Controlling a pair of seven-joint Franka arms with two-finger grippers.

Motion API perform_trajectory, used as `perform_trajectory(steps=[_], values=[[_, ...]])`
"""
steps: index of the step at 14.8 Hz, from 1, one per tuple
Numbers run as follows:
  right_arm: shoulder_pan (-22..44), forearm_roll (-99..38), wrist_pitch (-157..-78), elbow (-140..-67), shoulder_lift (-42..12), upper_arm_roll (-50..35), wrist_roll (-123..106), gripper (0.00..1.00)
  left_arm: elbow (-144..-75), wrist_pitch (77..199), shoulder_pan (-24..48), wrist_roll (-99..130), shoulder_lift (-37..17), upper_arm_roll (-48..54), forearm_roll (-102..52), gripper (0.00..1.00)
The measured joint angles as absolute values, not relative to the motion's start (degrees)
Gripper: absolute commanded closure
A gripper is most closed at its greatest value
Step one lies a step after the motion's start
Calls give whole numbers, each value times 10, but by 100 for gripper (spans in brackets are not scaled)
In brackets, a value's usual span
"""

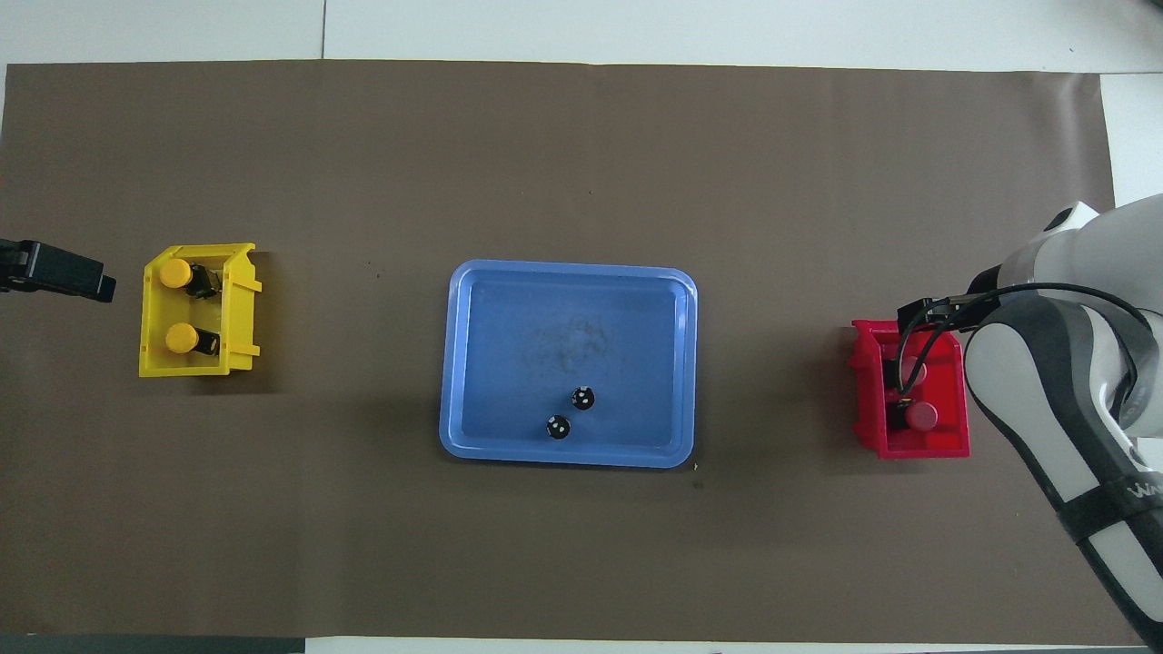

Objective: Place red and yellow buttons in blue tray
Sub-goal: 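Reach the right gripper down into the red bin, then close the right gripper on a red button in the bin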

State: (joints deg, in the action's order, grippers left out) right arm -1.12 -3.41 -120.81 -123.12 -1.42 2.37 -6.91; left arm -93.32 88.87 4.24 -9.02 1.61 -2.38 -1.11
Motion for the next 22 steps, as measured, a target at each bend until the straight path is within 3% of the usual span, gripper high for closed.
perform_trajectory(steps=[9, 22], values=[[3, -35, -1251, -1292, 3, 24, -69, 29, -951, 900, 36, -90, 28, -24, -11, 0], [-4, -35, -1251, -1302, 7, 26, -76, 32, -952, 901, 36, -90, 28, -24, -11, 0]])
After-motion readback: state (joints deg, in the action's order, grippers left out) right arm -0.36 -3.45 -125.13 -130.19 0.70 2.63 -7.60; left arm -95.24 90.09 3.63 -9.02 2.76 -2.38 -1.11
